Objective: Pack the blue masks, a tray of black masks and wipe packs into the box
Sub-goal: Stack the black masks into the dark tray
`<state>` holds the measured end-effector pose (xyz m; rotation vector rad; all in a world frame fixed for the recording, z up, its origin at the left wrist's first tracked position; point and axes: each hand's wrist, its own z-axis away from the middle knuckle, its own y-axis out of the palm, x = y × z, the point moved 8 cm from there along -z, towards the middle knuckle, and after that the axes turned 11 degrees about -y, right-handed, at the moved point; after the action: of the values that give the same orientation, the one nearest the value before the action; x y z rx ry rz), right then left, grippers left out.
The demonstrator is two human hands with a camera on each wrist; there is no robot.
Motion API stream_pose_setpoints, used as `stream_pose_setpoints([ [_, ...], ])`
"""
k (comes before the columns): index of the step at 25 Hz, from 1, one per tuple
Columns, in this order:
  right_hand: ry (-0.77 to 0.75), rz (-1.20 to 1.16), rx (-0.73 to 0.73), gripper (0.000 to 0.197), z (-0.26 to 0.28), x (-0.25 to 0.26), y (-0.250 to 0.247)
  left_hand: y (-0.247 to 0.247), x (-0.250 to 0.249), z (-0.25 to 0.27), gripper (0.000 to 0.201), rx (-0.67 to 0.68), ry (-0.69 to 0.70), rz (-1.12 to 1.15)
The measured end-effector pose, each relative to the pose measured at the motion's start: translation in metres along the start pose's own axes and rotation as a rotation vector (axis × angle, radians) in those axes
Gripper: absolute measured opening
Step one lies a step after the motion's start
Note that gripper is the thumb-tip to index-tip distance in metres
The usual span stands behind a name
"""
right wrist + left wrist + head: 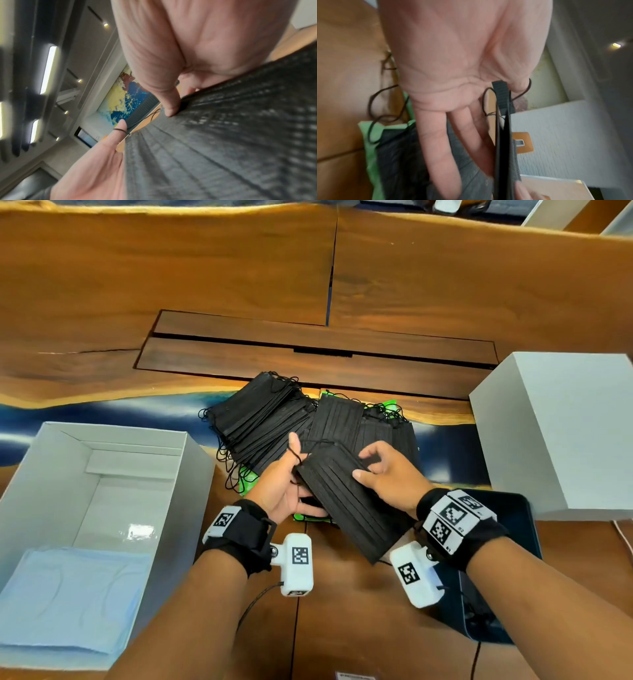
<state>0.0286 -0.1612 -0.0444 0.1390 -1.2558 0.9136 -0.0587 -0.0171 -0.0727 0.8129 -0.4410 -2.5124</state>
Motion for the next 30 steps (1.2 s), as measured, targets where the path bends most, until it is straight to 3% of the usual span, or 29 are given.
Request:
stream_pose_setpoints([
  [3, 0.078, -0.018, -0.148, 0.024, -0.005, -0.018, 0.005, -0.003, 0.013, -0.009, 0.058, -0.024, -0.001, 0.122],
  [6, 0.132, -0.092, -0.289, 0.008, -0.011, -0.023, 0.007, -0.001, 0.012, -0.018, 0.040, -0.040, 0.015, 0.165],
  [9, 0.170, -0.274, -0.352, 0.014, -0.019, -0.022, 0.017, -0.001, -0.005, -0.023, 0.021, -0.157, 0.143, 0.035],
  [12, 0.166, -0.330, -0.360, 0.012, -0.031, -0.012, 0.025, -0.005, -0.034, -0.029, 0.023, -0.314, 0.292, -0.119],
  [15, 0.214, -0.235, -0.514, 0.037, -0.047, -0.012, 0.004, -0.011, -0.067, -0.039, 0.013, -0.478, 0.369, -0.302],
  [17, 0.267, -0.149, -0.568, 0.040, -0.058, -0.015, -0.006, -0.012, -0.087, -0.048, 0.009, -0.577, 0.388, -0.415],
  [23, 0.304, 0.054, -0.517, 0.020, -0.070, -0.014, -0.002, -0.013, -0.099, -0.067, 0.027, -0.778, 0.340, -0.784],
  [27, 0.351, 0.003, -0.524, 0.035, -0.074, -0.019, 0.000, -0.018, -0.094, -0.070, 0.033, -0.779, 0.296, -0.767],
  [30, 0.274, -0.023, -0.538, 0.025, -0.073, -0.016, -0.004, -0.023, -0.093, -0.065, 0.033, -0.763, 0.293, -0.692],
])
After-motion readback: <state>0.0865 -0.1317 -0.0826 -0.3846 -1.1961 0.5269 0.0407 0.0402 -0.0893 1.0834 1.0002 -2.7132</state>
